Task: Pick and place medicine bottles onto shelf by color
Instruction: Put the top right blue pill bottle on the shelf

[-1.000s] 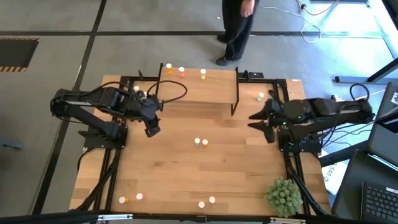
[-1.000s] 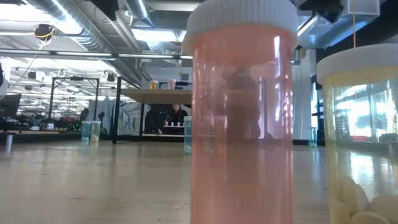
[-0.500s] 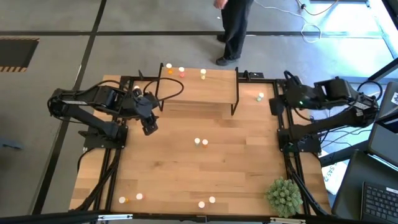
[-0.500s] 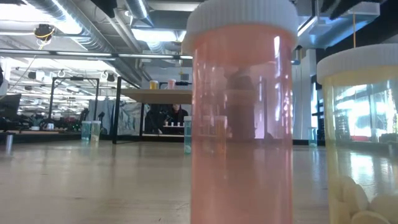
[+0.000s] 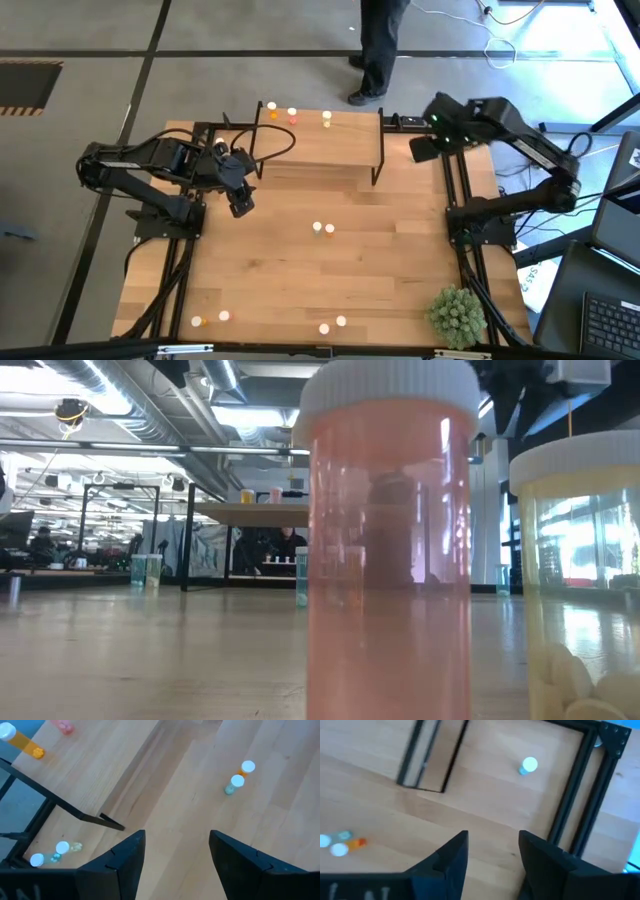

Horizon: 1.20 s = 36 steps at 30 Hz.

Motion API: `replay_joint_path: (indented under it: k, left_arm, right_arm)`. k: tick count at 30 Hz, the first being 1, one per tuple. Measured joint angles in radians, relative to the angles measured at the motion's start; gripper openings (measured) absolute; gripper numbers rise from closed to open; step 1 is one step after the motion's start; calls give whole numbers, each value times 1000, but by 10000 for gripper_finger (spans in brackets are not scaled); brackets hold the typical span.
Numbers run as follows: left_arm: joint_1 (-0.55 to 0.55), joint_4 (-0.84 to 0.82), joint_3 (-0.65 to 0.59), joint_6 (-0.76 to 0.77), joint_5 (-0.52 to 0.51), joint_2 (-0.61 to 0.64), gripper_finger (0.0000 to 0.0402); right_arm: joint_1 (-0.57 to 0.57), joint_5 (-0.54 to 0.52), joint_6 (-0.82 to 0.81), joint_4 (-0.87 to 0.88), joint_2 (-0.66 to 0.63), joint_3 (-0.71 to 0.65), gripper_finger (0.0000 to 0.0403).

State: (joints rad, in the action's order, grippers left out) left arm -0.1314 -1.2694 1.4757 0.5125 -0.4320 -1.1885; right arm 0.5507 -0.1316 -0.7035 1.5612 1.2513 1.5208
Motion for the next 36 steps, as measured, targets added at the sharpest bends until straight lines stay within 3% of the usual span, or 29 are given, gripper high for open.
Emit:
replay_joint_path:
  k: [6,14,24,36]
  left_arm:
    - [0,0,0,-27,6,0,215]
    - [0,0,0,-28,7,0,215]
    - [27,96,0,-123,-40,-1,215]
    - [163,230,0,-150,-142,-9,215]
  right_arm:
    - [194,109,146,0,117,0,177]
    - [327,116,194,-13,277,0,177]
    - [370,118,399,-53,433,-7,177]
    - [377,118,578,-97,465,-7,177]
